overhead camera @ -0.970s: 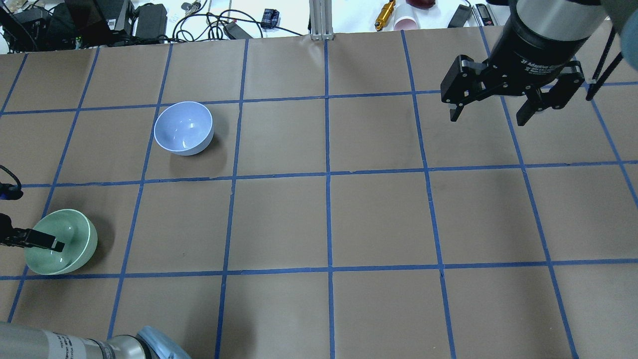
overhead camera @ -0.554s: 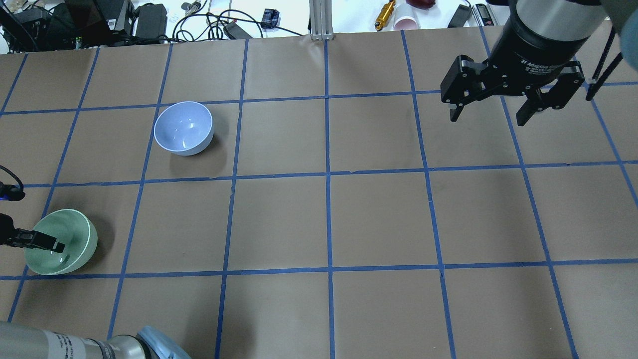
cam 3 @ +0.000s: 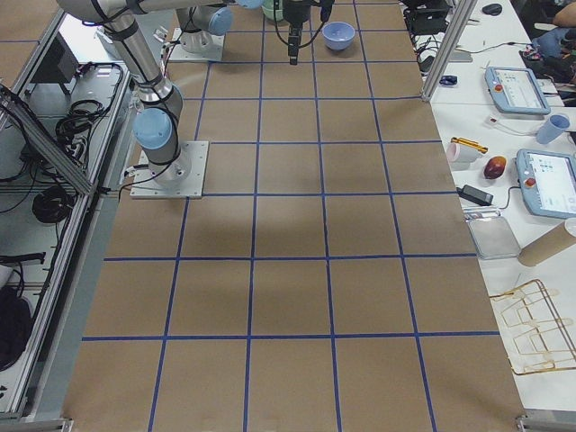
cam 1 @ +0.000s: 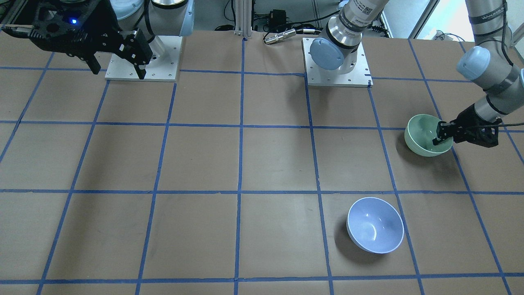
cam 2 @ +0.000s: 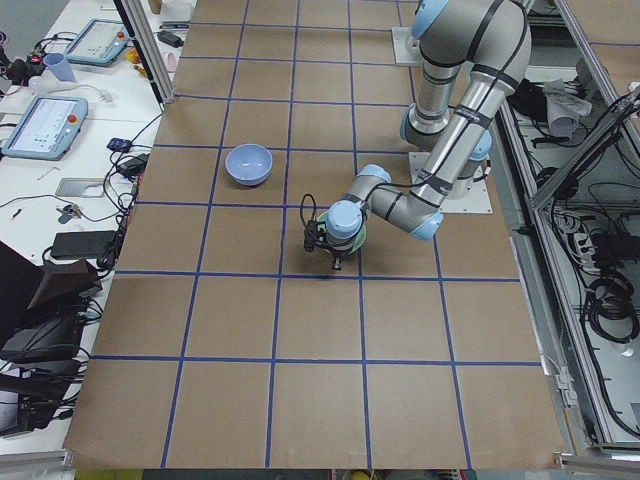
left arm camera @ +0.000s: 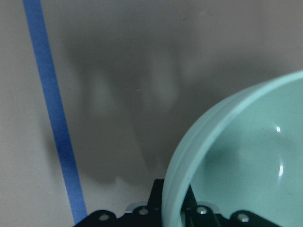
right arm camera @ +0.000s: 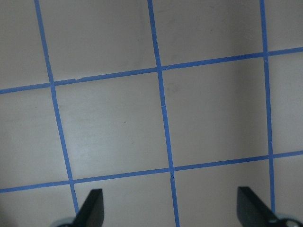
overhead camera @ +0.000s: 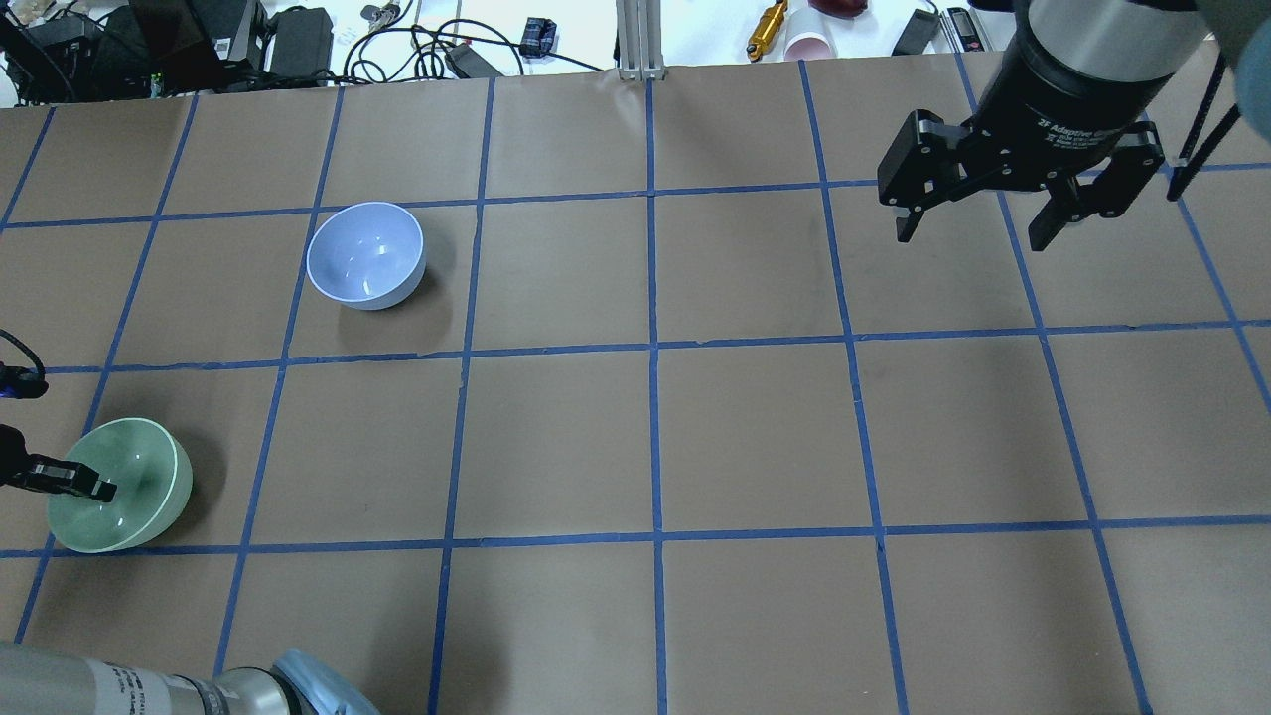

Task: Stack green bowl on blue bowl
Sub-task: 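Close the left gripper on the green bowl's rim, then lift the green bowl with the left gripper toward the blue bowl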

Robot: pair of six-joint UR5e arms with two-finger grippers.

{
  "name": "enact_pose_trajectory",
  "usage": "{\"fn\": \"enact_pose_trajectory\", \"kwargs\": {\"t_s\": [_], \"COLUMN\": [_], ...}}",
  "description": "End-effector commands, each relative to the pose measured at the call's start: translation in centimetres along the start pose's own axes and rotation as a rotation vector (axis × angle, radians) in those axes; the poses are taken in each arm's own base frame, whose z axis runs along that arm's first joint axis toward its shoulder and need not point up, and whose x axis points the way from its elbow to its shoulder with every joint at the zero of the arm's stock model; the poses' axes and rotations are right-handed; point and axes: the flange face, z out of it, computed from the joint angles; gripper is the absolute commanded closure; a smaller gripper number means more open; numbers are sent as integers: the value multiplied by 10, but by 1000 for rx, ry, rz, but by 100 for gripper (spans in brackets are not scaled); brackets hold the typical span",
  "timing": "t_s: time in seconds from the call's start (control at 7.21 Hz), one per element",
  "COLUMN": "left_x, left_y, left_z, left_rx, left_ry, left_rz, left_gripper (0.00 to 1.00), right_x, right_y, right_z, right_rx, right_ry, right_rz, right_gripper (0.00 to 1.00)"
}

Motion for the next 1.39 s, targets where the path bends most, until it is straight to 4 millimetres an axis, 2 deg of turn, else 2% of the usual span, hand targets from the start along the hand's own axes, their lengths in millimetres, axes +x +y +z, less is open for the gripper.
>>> {"fn": "enact_pose_trajectory", "kwargs": {"t_s": [0.0,0.42,0.55,0.69,0.97,1.25], "left_x": [-2,1,1,-2,9,48], "left_y": [-1,-1,-8,-22,-49,-99], "left_z": [-2,-18,-32,-51,-78,-99], "left_rx": [-2,16,32,70,110,168], "left_ry": [-5,-28,-54,-37,27,42], "left_rz": [-4,6,18,19,16,11], "left_gripper": [100,100,100,100,100,100], "right_x": [0,0,0,0,0,0], "right_y": [0,0,0,0,0,0], "right_z": [0,0,1,0,0,1], "right_rx": [1,-1,-1,-1,-1,-1], "right_ry": [0,0,0,0,0,0], "right_rz": [0,0,0,0,0,0], "right_gripper": [0,0,0,0,0,0]}}
